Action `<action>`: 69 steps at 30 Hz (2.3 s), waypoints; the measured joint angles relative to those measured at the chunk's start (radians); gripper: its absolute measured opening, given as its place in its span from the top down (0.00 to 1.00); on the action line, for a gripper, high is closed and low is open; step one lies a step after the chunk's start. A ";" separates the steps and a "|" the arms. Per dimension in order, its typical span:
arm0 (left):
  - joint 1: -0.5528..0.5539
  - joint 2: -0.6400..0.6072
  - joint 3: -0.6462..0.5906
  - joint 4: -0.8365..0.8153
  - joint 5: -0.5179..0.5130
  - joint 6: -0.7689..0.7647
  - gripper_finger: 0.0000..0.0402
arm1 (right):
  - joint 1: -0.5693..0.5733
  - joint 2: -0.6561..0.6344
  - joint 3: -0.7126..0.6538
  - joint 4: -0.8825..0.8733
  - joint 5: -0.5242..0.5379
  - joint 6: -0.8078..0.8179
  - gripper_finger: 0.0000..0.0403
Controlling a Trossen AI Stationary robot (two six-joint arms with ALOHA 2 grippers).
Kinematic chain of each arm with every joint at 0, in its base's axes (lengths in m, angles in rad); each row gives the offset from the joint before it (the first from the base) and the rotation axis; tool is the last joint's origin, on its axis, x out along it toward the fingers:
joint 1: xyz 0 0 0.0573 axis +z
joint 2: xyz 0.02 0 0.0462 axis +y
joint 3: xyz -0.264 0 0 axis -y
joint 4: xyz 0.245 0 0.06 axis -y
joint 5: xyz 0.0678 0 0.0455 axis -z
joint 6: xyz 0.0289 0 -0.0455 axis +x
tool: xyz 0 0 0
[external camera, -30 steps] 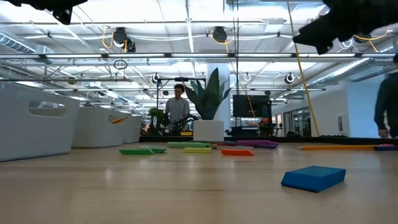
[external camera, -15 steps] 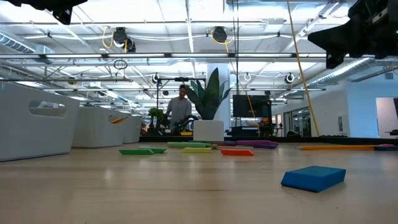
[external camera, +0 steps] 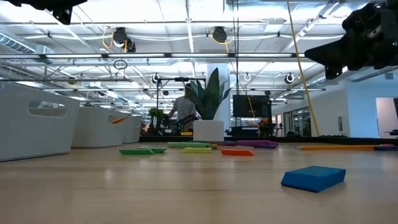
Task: Sort crayons/erasers/pens/pencils in bins
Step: Put the orange scissors into the middle bottom gray bin
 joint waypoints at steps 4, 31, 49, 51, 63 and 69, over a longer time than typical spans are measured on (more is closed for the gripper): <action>0.000 0.000 0.000 -0.001 0.000 0.000 0.93 | 0.000 0.001 -0.001 0.000 0.000 0.000 0.97; 0.062 0.425 0.037 0.549 -0.079 -0.322 0.93 | 0.000 0.001 -0.003 0.008 0.000 0.000 0.97; 0.440 1.349 0.512 0.132 0.152 -0.389 0.93 | 0.000 0.001 -0.003 0.008 0.000 0.000 0.97; 0.455 1.417 0.570 0.100 0.165 -0.384 0.93 | 0.000 0.001 -0.003 0.008 0.000 0.000 0.97; 0.495 1.821 0.995 -0.224 0.246 -0.174 0.53 | 0.000 0.001 -0.003 0.008 0.000 0.000 0.97; 0.491 1.902 1.065 -0.246 0.241 -0.113 0.43 | 0.000 0.001 -0.003 0.008 0.000 0.000 0.97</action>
